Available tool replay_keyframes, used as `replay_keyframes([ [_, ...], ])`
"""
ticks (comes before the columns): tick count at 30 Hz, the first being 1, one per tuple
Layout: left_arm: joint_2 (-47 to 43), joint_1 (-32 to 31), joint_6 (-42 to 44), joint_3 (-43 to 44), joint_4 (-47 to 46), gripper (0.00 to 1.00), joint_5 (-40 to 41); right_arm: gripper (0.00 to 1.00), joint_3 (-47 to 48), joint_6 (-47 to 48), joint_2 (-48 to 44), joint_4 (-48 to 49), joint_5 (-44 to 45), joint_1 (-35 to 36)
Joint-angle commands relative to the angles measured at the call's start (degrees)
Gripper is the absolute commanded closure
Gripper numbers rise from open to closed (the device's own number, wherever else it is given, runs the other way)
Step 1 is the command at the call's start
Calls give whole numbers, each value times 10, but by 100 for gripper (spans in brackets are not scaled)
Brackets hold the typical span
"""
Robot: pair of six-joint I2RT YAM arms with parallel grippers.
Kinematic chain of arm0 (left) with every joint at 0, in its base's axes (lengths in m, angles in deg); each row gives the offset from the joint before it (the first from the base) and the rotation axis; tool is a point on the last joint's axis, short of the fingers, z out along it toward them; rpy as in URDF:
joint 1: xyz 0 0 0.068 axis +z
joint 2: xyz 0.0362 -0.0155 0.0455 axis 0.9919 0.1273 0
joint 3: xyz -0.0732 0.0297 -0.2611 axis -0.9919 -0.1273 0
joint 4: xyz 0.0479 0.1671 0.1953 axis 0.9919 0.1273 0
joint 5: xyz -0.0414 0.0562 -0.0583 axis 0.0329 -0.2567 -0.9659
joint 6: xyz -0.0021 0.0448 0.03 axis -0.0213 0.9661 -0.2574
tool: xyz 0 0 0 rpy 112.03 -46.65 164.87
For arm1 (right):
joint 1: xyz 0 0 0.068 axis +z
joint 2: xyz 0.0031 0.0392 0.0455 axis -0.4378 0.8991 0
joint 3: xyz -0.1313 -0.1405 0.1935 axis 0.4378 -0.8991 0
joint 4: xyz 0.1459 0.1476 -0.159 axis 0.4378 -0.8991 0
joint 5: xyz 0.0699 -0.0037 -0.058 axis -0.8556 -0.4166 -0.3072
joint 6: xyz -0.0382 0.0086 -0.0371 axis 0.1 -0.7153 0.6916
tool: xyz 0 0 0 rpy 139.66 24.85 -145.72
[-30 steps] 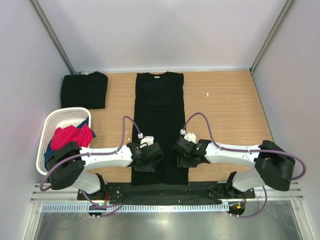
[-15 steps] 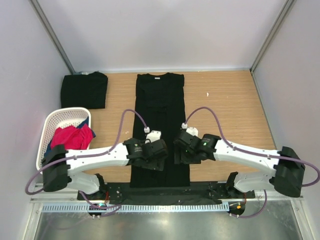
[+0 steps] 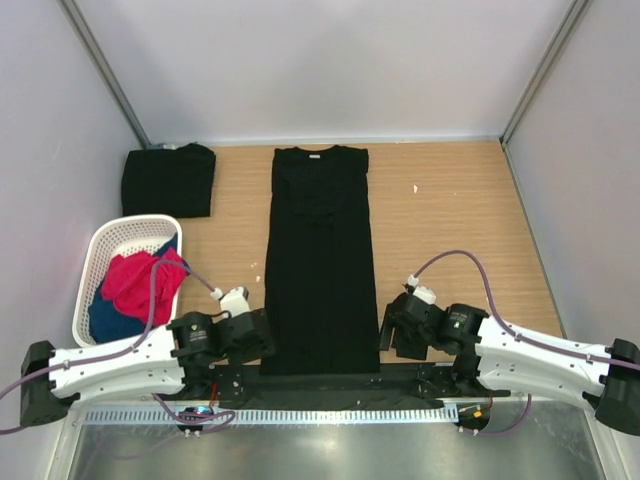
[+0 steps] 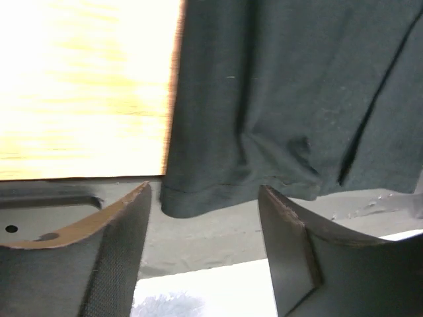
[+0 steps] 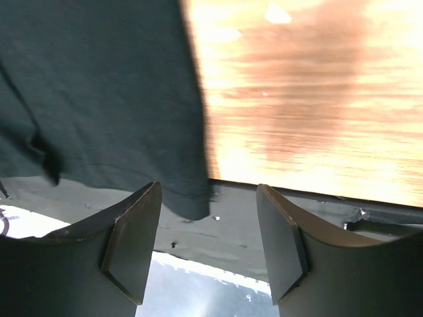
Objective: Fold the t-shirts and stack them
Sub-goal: Fold the tshirt
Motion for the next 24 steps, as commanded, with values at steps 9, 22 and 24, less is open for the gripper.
replay_keyframes([
  [9,-47,-1,-94,-63,-8,41,-21,41,-45,-37,16,83,-32,3],
  [22,12,-2,-93,-70,-10,47,-55,49,-66,-41,14,102,-57,5],
  [24,-4,-1,-97,-72,-5,47,-53,49,-70,-42,12,102,-61,7],
])
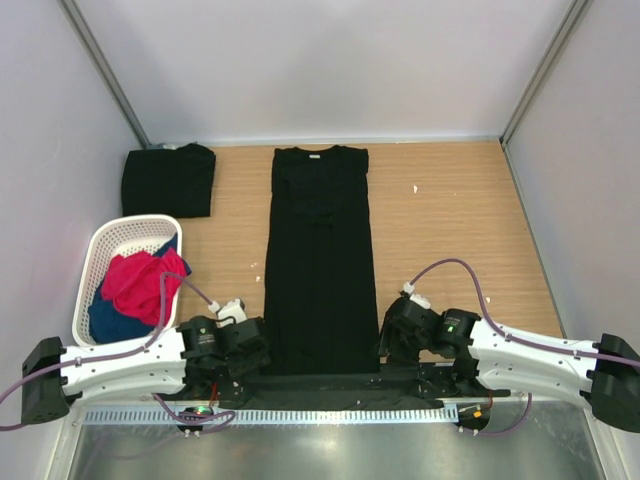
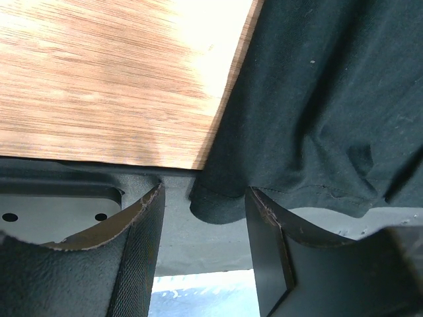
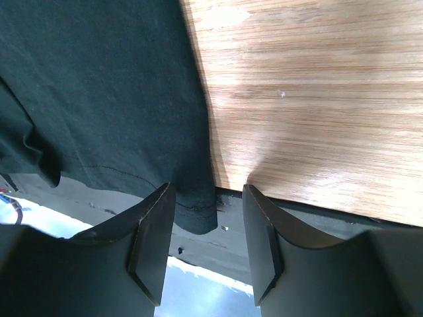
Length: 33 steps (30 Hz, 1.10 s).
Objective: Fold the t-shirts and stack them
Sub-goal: Fold the tshirt
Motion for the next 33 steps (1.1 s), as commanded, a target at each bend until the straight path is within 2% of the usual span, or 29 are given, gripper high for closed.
replay_keyframes([
  [1,-19,-2,-17,-15,4,47,3,49,-7,-6,-3,13,-10,6],
  [6,-38,-2,-23,-31,1,49,-6,50,-24,-6,15,45,-27,8],
  [12,-37,-1,-22,-33,-5,49,-7,51,-10,-8,31,31,-15,18],
  [19,-7,-2,-22,-32,-29,51,-8,57,-21,-11,31,16,-11,23],
  [26,27,-2,-19,-34,-45,58,-7,66,-28,-13,32,19,-12,28],
  [27,27,-2,-18,-35,-48,62,-7,73,-28,-13,32,19,-11,29],
  [29,21,-2,-21,-38,-49,69,-6,80,-29,-14,32,19,-12,30],
  [30,18,-2,-21,-38,-53,78,-6,83,-30,-14,33,20,-11,31],
  [32,15,-3,-19,-35,-56,89,-4,91,-32,-16,33,24,-19,31],
  [33,15,-2,-19,-32,-56,100,-2,93,-32,-17,34,27,-23,32],
])
